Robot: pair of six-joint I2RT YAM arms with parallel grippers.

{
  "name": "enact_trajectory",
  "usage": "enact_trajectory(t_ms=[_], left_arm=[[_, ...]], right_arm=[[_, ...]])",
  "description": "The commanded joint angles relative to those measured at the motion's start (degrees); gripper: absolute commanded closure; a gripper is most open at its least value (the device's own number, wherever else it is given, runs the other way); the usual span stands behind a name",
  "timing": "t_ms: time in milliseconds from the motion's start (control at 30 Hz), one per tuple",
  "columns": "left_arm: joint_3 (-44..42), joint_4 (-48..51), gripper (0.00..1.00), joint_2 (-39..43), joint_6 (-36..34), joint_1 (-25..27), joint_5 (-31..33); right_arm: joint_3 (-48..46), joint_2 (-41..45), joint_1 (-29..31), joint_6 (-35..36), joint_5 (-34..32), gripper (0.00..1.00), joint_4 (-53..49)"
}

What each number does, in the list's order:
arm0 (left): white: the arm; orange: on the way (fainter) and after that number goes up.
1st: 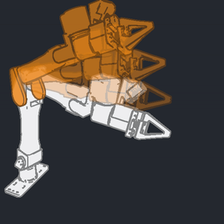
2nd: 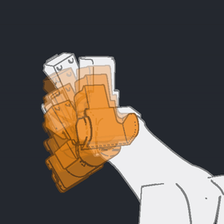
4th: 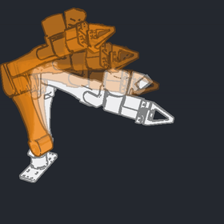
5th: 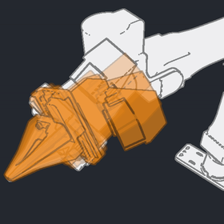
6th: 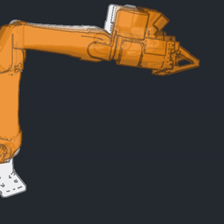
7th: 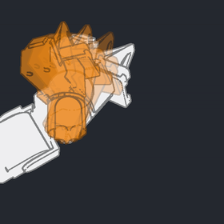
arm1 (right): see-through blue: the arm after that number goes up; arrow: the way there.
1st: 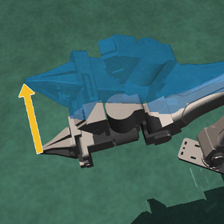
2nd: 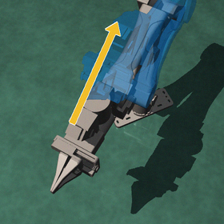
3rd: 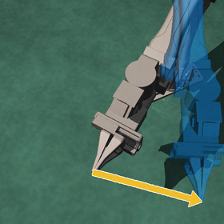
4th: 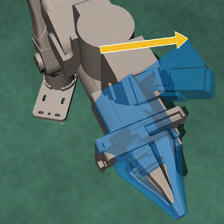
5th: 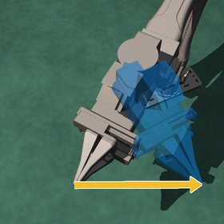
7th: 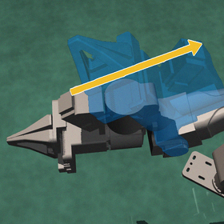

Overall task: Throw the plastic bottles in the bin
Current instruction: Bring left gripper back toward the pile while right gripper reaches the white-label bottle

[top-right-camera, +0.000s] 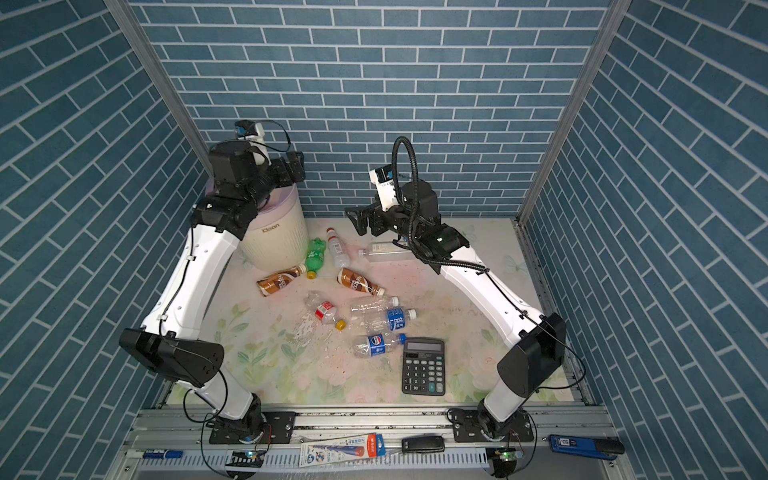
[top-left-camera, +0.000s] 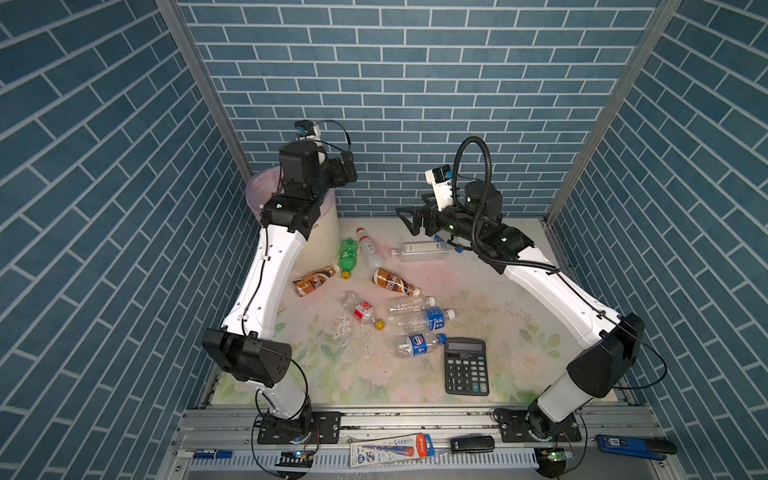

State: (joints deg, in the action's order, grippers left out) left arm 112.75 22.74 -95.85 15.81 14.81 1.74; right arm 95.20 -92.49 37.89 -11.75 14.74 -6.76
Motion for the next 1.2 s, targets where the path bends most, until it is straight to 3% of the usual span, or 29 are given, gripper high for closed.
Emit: enact_trajectory(t_ms=[0, 200, 367, 467, 700, 967, 1167], left_arm=[[-4.7, -1.8, 0.01, 0.5, 2.4, 3.7, -2.8], [-16.1, -6.6, 0.01, 3.1, 8.7, 7.9, -5.3], [-27.5, -13.1, 0.01, 5.3, 13.8, 10.7, -5.4], [-32.5, -14.7, 0.01, 5.0, 17.5, 12.0, -5.0], [-39.9, -20.0, 0.01, 1.4, 25.9, 12.5, -11.3], [-44.6, -23.3, 0.01, 1.2, 26.5, 12.9, -11.1], [-43.9, -23.1, 0.01, -0.6, 25.2, 13.0, -12.2]], right_arm=[[-2.9, 3.9, -1.7, -0.7, -2.8, 0.01, -1.7], [-8.4, 6.9, -6.4, -3.8, -6.1, 0.01, -3.2], [-7.6, 3.8, -11.4, -4.0, -5.9, 0.01, -9.9], [-6.2, -0.7, -13.2, -3.8, -4.0, 0.01, -11.8], [3.7, -16.1, -13.6, -0.6, 0.6, 0.01, -14.5], [18.6, -31.1, -13.7, 0.6, 3.3, 0.01, -20.7], [24.0, -38.8, -12.9, 0.5, 5.1, 0.01, -22.7]])
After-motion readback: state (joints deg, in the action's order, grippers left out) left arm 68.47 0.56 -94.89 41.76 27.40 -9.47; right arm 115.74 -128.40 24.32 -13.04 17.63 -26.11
